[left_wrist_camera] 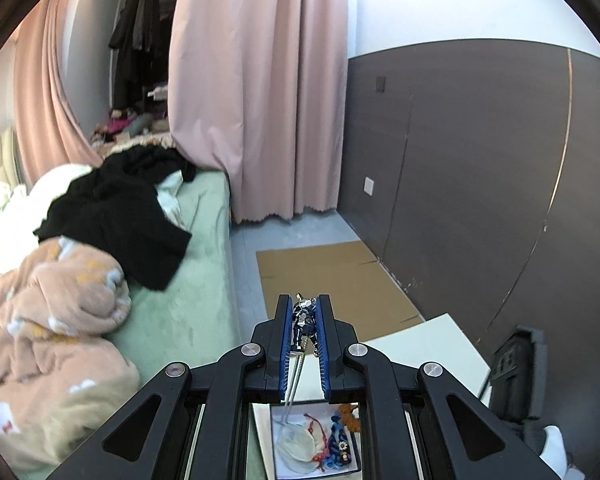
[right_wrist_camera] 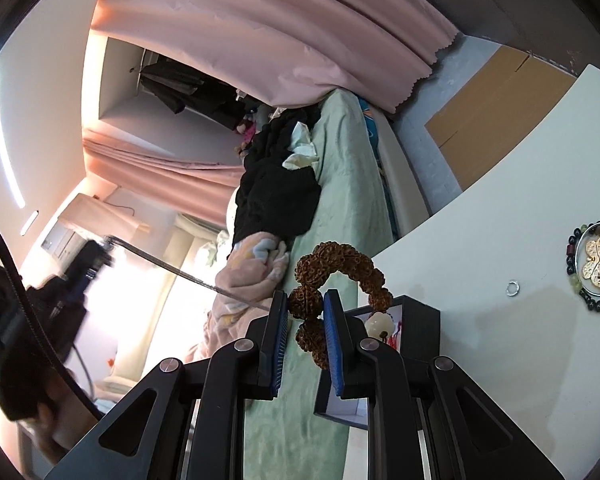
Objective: Organize jewelry
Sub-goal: 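Carry the brown bracelet over the black box with both grippers, then open both grippers to drop the brown bracelet into the black box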
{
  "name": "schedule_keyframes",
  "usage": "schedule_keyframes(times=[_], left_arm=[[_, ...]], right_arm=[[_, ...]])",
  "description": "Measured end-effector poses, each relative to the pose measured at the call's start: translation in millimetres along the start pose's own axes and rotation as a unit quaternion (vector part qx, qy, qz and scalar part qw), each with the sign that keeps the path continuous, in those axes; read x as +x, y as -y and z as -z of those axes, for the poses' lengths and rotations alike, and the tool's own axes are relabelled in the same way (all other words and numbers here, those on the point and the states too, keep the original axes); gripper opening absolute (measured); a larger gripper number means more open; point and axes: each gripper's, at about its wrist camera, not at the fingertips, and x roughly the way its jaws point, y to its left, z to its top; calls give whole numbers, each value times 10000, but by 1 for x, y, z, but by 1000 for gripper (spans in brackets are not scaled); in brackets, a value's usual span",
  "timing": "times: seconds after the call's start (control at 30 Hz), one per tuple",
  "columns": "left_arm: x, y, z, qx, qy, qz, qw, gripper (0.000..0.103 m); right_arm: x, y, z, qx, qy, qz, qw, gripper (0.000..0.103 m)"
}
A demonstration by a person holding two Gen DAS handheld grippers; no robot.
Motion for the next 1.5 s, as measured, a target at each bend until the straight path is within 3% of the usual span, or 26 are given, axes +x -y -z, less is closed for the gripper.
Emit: schedule_keyframes(times=[0.43,0.6,0.67,0.73,0.8,0.93,1.1,1.37,1.4,1.43,1.5], left_arm=[[62,-28,64,-797,-652,336,9941,12],[82,-38,83,-1195,-1177,757,9829,13],[88,-42,86,-1309,-1302,805,9795,20],[88,-46,87,-1394,-1365,817,9774,57],[79,-54,86,-1543,-1162,829,9777,72],[62,-70,83,-1730,-902,698,9783,74],[52,-91,87,-2054,-881,605,9728,74],[47,-100,86,-2023,-782,471,9751,74],[47,-101,86,-2021,-792,469,9750,74],[47,-101,87,-2021,-804,470,9749,74],[46,-100,87,-2016,-820,479,9749,74]], right_arm=[[-6,-7,2,-101,63,-41,9999,19],[-7,-11,4,-182,47,29,9998,19],[-5,-15,5,-257,19,40,9997,19],[-3,-17,7,-309,-19,43,9995,19],[2,-19,11,-344,-78,74,9993,19],[13,-22,18,-417,-235,122,9988,19],[27,-27,28,-586,-401,198,9973,19],[54,-27,35,-642,-684,399,9948,21],[59,-25,35,-619,-756,498,9940,28],[63,-21,35,-546,-856,586,9931,43],[62,-14,34,-410,-851,738,9928,53]])
